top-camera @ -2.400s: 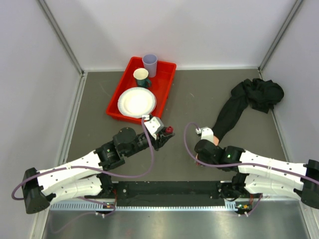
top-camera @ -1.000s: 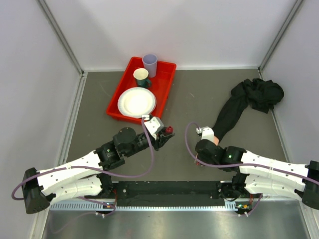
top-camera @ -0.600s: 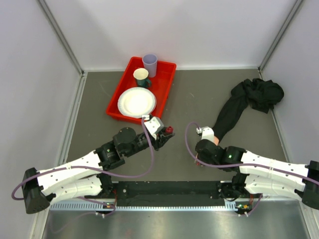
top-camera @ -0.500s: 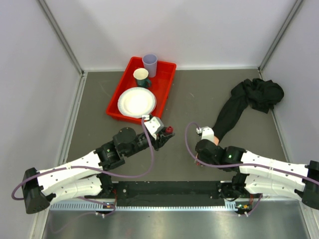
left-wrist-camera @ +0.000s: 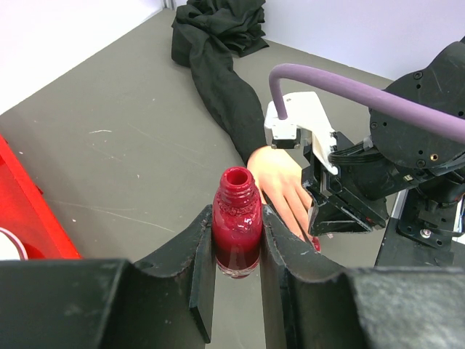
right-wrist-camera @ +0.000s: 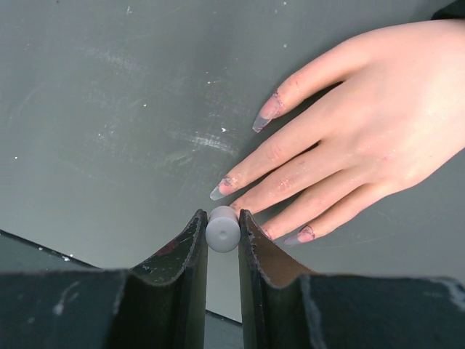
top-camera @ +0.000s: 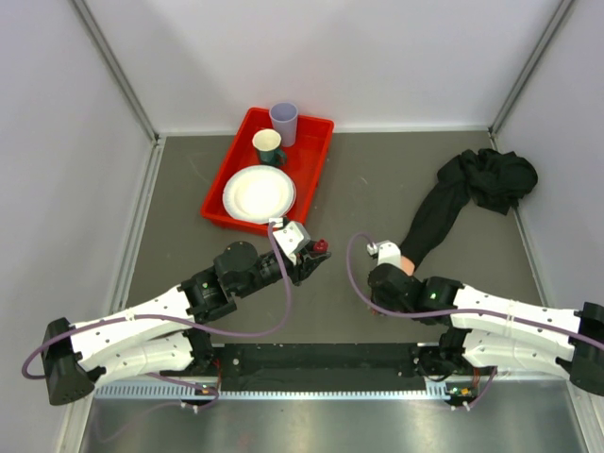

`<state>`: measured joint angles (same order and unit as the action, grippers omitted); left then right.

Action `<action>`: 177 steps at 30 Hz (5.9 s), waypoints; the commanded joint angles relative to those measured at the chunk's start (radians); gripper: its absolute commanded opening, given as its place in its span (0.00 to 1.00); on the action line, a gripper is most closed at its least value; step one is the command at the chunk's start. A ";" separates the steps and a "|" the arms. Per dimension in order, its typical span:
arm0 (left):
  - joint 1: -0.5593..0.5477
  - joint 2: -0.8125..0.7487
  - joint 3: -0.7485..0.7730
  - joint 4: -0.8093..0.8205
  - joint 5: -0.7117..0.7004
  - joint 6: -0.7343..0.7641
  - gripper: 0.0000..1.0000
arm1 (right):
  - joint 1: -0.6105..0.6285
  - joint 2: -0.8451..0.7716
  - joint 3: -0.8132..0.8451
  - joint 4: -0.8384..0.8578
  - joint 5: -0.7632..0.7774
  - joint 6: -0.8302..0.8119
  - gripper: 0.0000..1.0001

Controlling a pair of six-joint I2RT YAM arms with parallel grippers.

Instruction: Paint the nails

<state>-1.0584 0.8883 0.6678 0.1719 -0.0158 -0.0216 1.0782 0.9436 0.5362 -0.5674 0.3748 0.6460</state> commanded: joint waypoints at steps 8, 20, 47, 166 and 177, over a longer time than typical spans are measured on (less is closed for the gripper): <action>-0.003 -0.029 0.038 0.034 0.005 0.015 0.00 | 0.011 0.003 0.008 0.024 0.013 -0.003 0.00; -0.003 -0.032 0.035 0.035 0.004 0.014 0.00 | 0.011 -0.005 0.018 0.017 0.032 -0.009 0.00; -0.003 -0.025 0.036 0.037 0.008 0.015 0.00 | 0.011 0.017 0.037 0.023 0.045 -0.034 0.00; -0.003 -0.022 0.039 0.032 0.011 0.015 0.00 | 0.012 -0.014 0.024 -0.015 0.010 0.020 0.00; -0.003 -0.020 0.038 0.029 0.011 0.014 0.00 | 0.012 -0.017 0.030 -0.034 0.009 0.038 0.00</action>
<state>-1.0584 0.8791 0.6678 0.1711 -0.0154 -0.0216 1.0782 0.9314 0.5381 -0.6090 0.3614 0.6731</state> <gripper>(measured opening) 0.305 0.180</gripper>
